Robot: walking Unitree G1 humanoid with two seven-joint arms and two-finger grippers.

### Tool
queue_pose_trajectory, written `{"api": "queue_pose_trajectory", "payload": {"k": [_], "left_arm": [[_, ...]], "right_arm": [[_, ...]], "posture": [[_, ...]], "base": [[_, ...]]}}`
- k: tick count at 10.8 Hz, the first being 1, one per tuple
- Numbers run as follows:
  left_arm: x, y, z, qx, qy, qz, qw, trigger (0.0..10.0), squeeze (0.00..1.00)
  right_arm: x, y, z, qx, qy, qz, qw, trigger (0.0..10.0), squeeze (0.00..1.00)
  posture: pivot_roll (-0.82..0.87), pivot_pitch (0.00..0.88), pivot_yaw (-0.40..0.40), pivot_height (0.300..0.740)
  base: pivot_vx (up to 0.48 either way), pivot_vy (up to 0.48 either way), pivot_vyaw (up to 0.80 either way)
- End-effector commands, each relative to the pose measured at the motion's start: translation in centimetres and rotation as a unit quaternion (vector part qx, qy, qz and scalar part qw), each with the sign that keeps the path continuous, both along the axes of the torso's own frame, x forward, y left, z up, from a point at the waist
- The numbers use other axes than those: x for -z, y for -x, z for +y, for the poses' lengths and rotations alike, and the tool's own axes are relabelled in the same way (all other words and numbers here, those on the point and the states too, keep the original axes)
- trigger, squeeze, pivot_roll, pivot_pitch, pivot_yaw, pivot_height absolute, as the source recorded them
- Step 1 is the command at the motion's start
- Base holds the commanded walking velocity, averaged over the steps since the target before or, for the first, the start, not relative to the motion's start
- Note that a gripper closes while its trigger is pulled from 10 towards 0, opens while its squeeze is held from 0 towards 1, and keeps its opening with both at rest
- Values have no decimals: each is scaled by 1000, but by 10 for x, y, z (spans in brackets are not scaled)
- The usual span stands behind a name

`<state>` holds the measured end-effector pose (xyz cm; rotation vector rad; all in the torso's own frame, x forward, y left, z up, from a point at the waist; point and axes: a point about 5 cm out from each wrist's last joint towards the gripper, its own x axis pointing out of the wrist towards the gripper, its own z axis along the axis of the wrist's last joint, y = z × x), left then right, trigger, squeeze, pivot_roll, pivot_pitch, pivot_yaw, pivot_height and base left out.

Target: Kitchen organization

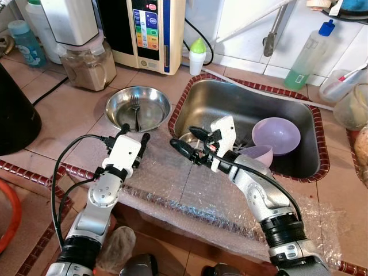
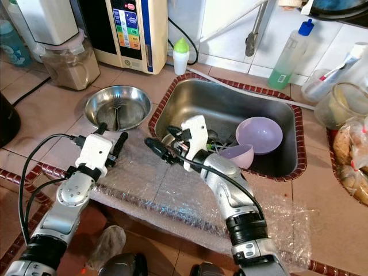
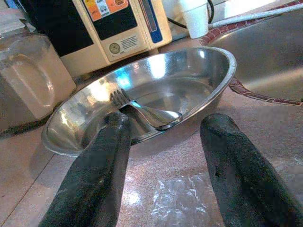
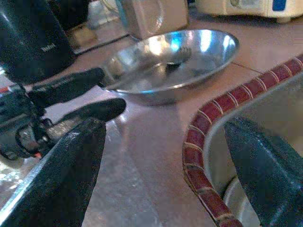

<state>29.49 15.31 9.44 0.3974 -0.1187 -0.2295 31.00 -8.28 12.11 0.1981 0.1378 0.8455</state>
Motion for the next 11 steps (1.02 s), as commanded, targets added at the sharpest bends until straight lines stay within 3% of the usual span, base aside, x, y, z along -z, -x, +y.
{"api": "queue_pose_trajectory", "payload": {"k": [1,8,11], "left_arm": [[1,-1,2,0,-2,1,1000,0,0],[0,-1,5,0,-6,-3,1000,0,0],[-8,0,3,-3,1,-26,1000,0,0]], "right_arm": [[1,-1,0,1,7,3,1000,10000,0],[7,2,7,-8,24,4,1000,10000,0],[8,1,8,-6,25,3,1000,10000,0]], "posture": [[-2,32,-28,740],[-1,33,-18,740],[3,30,-17,740]], "base": [[0,0,0],[0,0,0],[0,0,0]]}}
